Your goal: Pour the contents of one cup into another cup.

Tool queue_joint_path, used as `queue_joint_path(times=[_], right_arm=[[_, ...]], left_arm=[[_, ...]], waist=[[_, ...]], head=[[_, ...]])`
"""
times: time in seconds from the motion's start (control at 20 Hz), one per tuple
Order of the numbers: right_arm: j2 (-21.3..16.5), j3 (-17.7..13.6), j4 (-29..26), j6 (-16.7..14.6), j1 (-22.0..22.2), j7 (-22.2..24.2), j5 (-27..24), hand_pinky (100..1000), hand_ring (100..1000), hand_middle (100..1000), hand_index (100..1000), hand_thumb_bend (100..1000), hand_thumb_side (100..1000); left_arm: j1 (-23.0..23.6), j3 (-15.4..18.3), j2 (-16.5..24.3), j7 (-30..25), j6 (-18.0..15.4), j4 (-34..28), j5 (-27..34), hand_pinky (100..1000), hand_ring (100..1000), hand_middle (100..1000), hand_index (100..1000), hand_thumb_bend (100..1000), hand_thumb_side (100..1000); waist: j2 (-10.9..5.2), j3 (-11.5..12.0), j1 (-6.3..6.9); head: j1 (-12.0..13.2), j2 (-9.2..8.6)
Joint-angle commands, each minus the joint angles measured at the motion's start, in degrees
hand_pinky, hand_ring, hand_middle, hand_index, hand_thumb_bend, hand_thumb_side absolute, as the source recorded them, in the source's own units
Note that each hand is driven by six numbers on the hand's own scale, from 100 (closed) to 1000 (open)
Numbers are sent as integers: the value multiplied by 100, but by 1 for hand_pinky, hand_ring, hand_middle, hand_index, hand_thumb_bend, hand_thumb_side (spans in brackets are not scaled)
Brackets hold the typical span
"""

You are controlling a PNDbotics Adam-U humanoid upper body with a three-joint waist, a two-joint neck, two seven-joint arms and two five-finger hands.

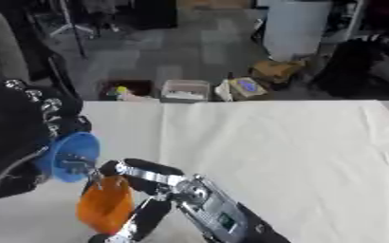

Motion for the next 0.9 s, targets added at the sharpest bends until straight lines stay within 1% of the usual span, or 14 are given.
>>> queue_joint_path(times=[0.05, 0.9], right_arm=[[-55, -71, -86, 15, -81, -15, -38, 121, 215, 386, 450, 288, 100], [-58, -75, -93, 26, -82, -35, -40, 118, 215, 387, 448, 299, 100]], left_arm=[[-109, 37, 84, -17, -12, -102, -52, 114, 100, 110, 450, 377, 100], [-116, 41, 99, -25, -147, -102, -193, 127, 100, 110, 451, 373, 100]], waist=[[-118, 2, 13], [-124, -6, 31]], head=[[-4, -3], [-9, -10]])
